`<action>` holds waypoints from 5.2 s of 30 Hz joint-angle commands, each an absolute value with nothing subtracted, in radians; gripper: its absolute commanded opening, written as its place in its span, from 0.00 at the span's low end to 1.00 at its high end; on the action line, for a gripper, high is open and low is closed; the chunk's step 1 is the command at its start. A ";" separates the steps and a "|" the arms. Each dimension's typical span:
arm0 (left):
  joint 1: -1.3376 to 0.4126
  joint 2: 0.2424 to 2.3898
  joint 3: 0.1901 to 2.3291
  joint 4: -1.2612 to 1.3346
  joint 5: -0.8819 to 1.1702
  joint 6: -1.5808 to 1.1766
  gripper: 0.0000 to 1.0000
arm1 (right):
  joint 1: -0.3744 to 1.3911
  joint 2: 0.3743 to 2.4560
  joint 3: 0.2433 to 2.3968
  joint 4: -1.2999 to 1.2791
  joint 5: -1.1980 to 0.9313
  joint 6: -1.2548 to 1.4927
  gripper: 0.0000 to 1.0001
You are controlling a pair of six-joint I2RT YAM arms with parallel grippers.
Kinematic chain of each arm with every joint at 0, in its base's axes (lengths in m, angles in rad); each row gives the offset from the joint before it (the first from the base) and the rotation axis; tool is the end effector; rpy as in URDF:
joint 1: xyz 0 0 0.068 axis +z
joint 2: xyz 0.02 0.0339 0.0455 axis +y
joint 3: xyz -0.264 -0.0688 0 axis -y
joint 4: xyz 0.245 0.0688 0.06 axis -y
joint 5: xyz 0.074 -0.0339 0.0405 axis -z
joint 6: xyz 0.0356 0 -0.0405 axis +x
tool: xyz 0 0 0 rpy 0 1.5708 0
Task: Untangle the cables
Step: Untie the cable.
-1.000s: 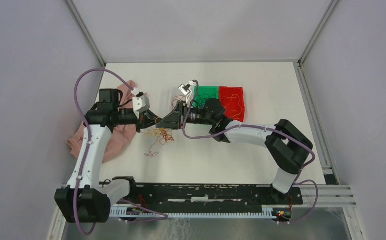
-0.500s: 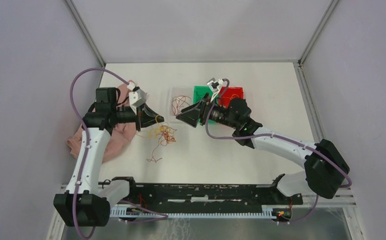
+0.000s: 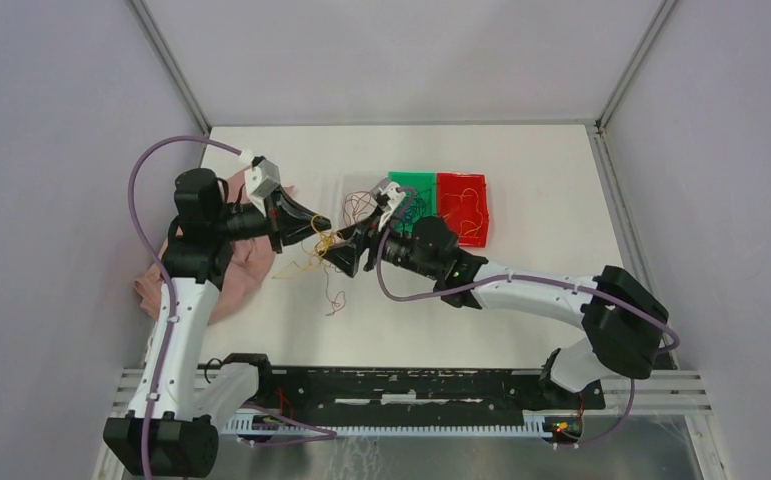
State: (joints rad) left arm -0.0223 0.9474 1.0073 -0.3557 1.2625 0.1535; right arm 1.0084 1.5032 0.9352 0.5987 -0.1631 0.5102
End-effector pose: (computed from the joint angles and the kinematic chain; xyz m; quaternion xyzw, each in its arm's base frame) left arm 0.1872 -0.0381 0.3777 0.4068 0.6154 -0.4417 0.5105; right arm 0.1818 0.2992 0.2990 -0.2277 0.6580 0.5337 0.4799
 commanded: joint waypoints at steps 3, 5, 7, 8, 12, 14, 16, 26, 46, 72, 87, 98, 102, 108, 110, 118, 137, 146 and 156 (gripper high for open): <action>-0.036 0.909 1.001 -0.276 1.282 0.031 0.04 | 1.019 1.533 0.976 0.823 -0.035 0.542 0.73; -0.039 0.905 0.997 -0.276 1.281 0.034 0.04 | 1.018 1.543 0.973 0.850 -0.069 0.572 0.72; -0.040 0.902 0.997 -0.276 1.278 0.040 0.04 | 1.017 1.542 0.964 0.855 -0.107 0.598 0.72; -0.040 0.903 1.000 -0.277 1.275 0.044 0.04 | 1.017 1.534 0.955 0.851 -0.121 0.603 0.71; -0.040 0.910 1.029 -0.283 1.259 0.069 0.04 | 1.007 1.474 0.870 0.823 -0.158 0.634 0.70; -0.040 0.910 1.037 -0.291 1.249 0.086 0.04 | 0.999 1.426 0.819 0.808 -0.166 0.643 0.70; -0.041 0.908 1.037 -0.292 1.245 0.099 0.04 | 0.982 1.376 0.787 0.778 -0.181 0.655 0.70; -0.056 0.894 1.023 -0.291 1.230 0.106 0.04 | 0.960 1.248 0.819 0.606 -0.088 0.633 0.70; -0.085 0.911 1.025 -0.293 1.215 0.113 0.04 | 0.975 1.477 0.970 0.785 -0.241 0.660 0.73; -0.106 0.906 1.038 -0.259 1.205 0.064 0.03 | 0.976 1.494 0.892 1.007 -0.263 0.802 0.73; -0.141 0.901 1.058 -0.192 1.202 -0.052 0.03 | 0.999 1.636 1.007 0.941 -0.157 0.766 0.73; -0.145 0.901 1.193 -0.107 1.224 -0.264 0.03 | 0.997 1.751 0.929 0.886 -0.088 0.674 0.72; -0.146 0.918 1.259 -0.088 1.206 -0.318 0.03 | 0.998 1.773 0.893 0.885 -0.059 0.667 0.72; -0.145 0.953 1.401 -0.088 1.152 -0.350 0.03 | 0.997 1.806 0.869 0.868 -0.041 0.659 0.71; -0.145 0.971 1.452 -0.096 1.139 -0.348 0.03 | 0.998 1.813 0.856 0.873 -0.036 0.664 0.71; -0.145 0.976 1.479 -0.132 1.138 -0.309 0.03 | 0.983 1.741 0.782 0.904 -0.013 0.640 0.69; -0.145 0.878 1.224 -0.248 1.155 -0.114 0.03 | 0.861 1.255 0.872 0.749 -0.296 0.585 0.71; -0.145 0.864 1.203 -0.273 1.155 -0.066 0.03 | 0.861 1.219 0.897 0.852 -0.350 0.702 0.73; -0.146 0.879 1.238 -0.273 1.137 -0.051 0.03 | 0.903 1.266 0.907 0.848 -0.509 0.631 0.74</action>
State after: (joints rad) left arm -0.1417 0.8753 1.2026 -0.2832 1.1519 -0.1066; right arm 0.8738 1.2552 0.8902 0.8143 -0.4435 0.6945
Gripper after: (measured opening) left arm 0.052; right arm 0.724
